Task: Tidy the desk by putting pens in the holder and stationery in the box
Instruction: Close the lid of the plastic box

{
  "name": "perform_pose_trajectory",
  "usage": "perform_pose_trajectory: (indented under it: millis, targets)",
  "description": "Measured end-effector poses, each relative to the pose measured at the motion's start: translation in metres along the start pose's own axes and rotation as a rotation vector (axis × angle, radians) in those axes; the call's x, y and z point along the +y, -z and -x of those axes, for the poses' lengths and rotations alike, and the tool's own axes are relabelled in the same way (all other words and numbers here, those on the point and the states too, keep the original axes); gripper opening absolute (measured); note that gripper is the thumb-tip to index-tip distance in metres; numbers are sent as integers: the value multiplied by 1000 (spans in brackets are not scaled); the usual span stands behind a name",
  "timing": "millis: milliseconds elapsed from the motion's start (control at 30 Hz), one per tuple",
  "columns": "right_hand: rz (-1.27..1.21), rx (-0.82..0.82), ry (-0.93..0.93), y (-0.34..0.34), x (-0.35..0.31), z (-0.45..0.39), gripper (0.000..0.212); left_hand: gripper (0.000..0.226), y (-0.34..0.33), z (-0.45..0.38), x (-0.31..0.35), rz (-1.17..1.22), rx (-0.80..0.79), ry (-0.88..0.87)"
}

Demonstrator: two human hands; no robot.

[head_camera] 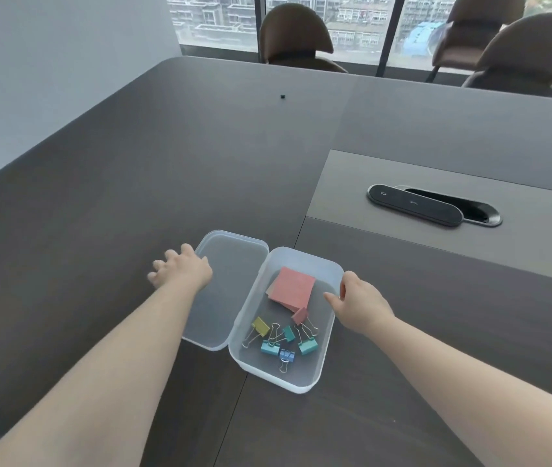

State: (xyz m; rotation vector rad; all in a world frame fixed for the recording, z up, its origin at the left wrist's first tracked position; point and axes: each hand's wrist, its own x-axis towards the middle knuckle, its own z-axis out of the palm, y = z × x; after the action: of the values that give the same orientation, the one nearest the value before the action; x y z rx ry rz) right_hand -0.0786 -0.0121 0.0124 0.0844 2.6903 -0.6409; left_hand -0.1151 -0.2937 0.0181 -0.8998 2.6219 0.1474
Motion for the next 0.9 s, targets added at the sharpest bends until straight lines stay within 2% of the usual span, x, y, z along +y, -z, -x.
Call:
perform_pose_trajectory:
  millis: [100, 167, 300, 400, 533, 633, 800, 900]
  targets:
    - [-60, -3, -7, -6, 3, -2, 27, 58, -9, -10, 3, 88, -115, 56]
    - [-121, 4, -11, -7, 4, -4, 25, 58, -10, -12, 3, 139, -105, 75]
    - [-200, 25, -18, -1, 6, -3, 21, 58, 7, -11, -7, 161, 91, 52]
    - [-194, 36, -3, 8, 8, 0, 22, 56, 33, -7, -12, 142, 252, -35]
    - [-185, 28, -8, 22, 11, 5, 23, 49, 67, 11, -10, 110, 311, -177]
    - [-143, -11, 2, 35, 12, 13, 23, 50, 86, 29, -2, 83, 284, -289]
    - [-81, -43, 52, 52, 18, 26, 24, 51, 101, 65, 35, 132, 113, -482]
    - [-103, -26, 61, 56, 26, 33, 23, 54, 90, 94, 65, 73, 34, -594]
